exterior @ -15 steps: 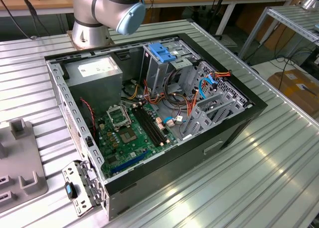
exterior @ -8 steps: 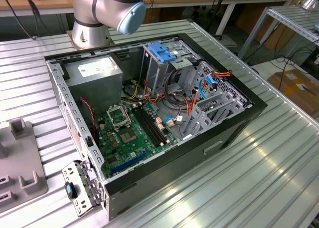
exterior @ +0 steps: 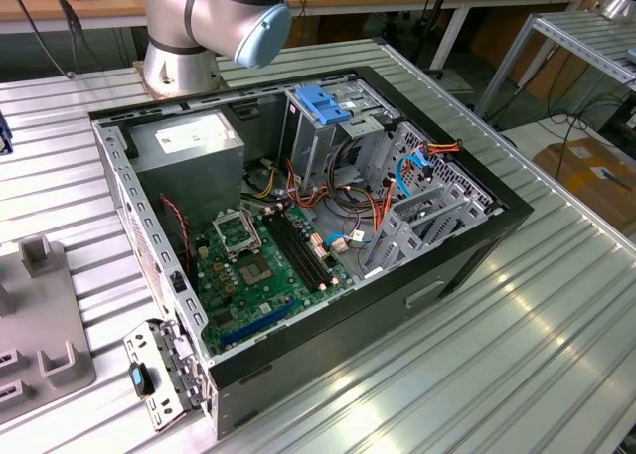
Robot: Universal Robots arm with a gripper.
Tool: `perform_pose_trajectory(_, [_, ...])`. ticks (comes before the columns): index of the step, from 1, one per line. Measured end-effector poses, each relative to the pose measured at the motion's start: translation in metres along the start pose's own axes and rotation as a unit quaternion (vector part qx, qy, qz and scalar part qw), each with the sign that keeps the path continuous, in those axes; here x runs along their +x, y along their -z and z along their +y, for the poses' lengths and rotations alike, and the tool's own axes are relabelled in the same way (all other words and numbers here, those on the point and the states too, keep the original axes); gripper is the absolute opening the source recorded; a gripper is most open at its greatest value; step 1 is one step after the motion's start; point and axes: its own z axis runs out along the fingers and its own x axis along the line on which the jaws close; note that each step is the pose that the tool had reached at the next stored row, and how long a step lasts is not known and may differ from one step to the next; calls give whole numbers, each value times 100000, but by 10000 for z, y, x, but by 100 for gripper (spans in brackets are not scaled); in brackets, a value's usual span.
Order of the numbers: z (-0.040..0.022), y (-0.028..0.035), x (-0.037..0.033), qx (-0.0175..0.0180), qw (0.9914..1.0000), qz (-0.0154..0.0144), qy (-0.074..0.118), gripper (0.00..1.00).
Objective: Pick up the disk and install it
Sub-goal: 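Pick up the disk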
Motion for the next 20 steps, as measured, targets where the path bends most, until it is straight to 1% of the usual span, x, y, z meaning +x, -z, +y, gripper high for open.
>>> perform_pose_trajectory(7, [-1,0,0,2,100000,1,1,35])
perform_pose_trajectory(11, [-21,0,-1,-2,100000,2,5,35])
perform_pose_trajectory(15, [-68,0,-4,3,100000,-3,4,35])
perform_pose_trajectory(20, [-150,0,-8,4,100000,-1,1,35])
